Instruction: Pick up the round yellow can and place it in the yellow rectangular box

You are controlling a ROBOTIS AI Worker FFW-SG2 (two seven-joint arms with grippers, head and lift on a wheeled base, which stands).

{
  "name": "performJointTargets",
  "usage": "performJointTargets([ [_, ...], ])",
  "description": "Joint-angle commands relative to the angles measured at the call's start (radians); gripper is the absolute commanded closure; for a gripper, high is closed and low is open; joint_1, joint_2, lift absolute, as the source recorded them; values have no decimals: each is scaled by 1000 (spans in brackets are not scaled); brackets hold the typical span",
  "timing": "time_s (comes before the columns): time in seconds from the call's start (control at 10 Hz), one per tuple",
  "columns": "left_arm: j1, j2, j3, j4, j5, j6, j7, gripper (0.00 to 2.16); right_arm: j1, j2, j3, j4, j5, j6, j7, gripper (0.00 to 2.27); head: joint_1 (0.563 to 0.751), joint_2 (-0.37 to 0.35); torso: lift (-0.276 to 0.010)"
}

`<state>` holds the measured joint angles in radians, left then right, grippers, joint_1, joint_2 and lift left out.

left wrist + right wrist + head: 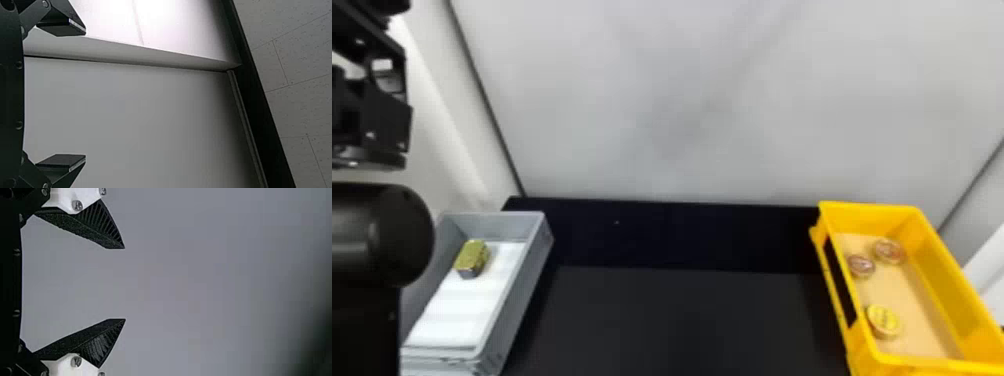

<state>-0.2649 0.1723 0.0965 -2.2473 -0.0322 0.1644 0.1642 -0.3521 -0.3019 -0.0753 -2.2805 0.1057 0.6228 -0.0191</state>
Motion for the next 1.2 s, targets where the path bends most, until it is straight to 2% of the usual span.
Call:
performJointTargets([
  [0.0, 4, 1, 2, 0, -2, -2, 0, 140, -54, 4, 57, -47, 83, -86, -38, 168, 663, 54, -2],
  [0.2, 6, 3, 2, 0, -2, -3, 0, 139, -102, 0, 80, -43, 86, -142, -47, 108, 663, 54, -2],
  [0.5, 6, 4, 3, 2, -2, -6, 0, 140, -185, -34, 123, -22, 88, -205, -53, 124, 663, 54, -2],
  [0.8, 6, 4, 2, 2, -2, -5, 0, 140, -200, -33, 135, -17, 86, -241, -56, 148, 663, 54, -2],
  [1.1, 6, 4, 3, 0, -5, 3, -6, 140, -212, -33, 140, -22, 28, -208, -130, 216, 663, 54, -2],
])
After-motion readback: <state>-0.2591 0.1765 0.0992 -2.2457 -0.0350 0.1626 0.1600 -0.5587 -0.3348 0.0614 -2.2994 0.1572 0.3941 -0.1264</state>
